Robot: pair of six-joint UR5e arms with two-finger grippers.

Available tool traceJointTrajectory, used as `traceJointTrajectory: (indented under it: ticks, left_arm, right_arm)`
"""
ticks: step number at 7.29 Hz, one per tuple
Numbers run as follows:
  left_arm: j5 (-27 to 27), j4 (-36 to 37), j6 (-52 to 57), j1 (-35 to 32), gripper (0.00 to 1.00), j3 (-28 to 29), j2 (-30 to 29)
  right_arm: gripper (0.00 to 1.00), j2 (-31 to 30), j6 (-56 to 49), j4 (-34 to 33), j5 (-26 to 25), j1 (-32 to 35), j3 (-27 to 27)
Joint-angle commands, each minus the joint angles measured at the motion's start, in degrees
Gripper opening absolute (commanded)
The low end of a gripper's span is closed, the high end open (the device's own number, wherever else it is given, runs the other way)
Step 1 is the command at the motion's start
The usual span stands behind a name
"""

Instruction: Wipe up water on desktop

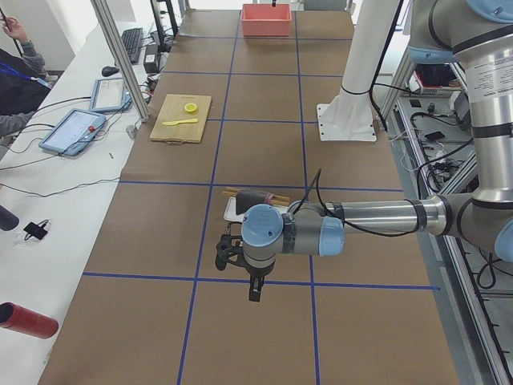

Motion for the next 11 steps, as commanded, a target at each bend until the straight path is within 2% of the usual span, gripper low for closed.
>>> traceJointTrajectory:
  ticks: [1,4,6,8,10,11]
  left_arm:
    - [0.00,0.00,0.00,0.00,0.99,0.00,0.00]
    - [0.00,-0.09,0.09,-0.09,0.99,0.17,0.09]
    - [0.09,0.00,0.00,0.00,0.99,0.35,0.00]
    - [0.26,-1.48,0.09,-0.09,0.99,0.26,-0.18]
    - [0.18,-6.91,-0.35,-0.09,0.99,0.70,-0.88]
    - [0.09,-12.42,-0.70,-0.09,0.99,0.27,-1.05]
  right_arm:
    - [1.00,-0.05,-0.09,0.00,-0.90,0.09,0.46]
    - [1.00,0.29,0.35,0.26,0.14,0.00,1.60]
    - [1.00,1.35,0.79,0.44,0.23,0.61,4.41]
    - [1.00,1.09,0.01,0.53,2.51,0.62,3.89]
    - [1.00,1.17,-0.09,0.53,2.69,0.62,3.19]
    - [1.00,1.18,-0.09,0.35,2.78,0.62,2.58]
